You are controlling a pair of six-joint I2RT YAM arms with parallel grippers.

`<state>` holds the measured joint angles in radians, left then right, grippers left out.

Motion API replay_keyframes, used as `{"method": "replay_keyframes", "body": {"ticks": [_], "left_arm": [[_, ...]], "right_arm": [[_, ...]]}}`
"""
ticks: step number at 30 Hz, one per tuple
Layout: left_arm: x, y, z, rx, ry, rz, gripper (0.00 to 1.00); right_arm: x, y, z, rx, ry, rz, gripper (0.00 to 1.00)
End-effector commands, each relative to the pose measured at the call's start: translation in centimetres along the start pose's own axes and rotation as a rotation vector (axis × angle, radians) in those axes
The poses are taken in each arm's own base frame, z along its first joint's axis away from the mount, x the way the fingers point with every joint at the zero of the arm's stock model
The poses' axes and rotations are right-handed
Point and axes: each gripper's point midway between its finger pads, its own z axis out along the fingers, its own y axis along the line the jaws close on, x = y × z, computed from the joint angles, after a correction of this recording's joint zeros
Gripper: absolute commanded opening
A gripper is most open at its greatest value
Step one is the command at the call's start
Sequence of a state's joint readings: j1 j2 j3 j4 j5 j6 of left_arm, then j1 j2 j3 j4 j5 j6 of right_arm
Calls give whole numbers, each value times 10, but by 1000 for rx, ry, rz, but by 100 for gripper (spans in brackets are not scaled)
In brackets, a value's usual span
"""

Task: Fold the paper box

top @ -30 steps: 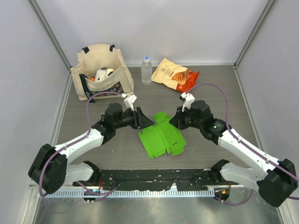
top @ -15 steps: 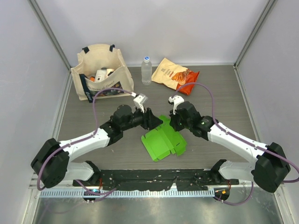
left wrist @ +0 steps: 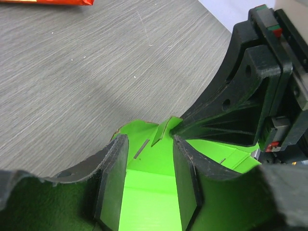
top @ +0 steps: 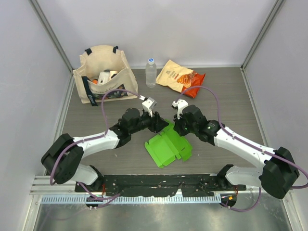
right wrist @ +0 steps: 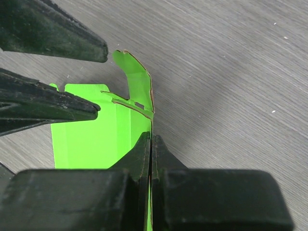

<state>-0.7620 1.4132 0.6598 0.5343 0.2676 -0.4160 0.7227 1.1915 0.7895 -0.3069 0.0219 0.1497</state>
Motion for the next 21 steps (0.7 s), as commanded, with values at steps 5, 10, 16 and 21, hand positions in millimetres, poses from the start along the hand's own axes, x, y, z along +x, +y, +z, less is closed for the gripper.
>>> {"method": "replay_keyframes", "body": {"ticks": [5, 10, 16, 21], "left_arm": [[-16, -8, 12, 60, -43, 112, 43], [-7, -10, 17, 59, -5, 142, 38], [-5, -14, 20, 46, 6, 186, 36], [-3, -15, 20, 36, 2, 218, 14]], "right_arm": [[-18, 15, -4, -82, -76, -38, 1], [-19, 20, -5, -106, -80, -39, 1], [-17, 23, -3, -123, -71, -40, 1], [-18, 22, -3, -116, -73, -32, 1]]}}
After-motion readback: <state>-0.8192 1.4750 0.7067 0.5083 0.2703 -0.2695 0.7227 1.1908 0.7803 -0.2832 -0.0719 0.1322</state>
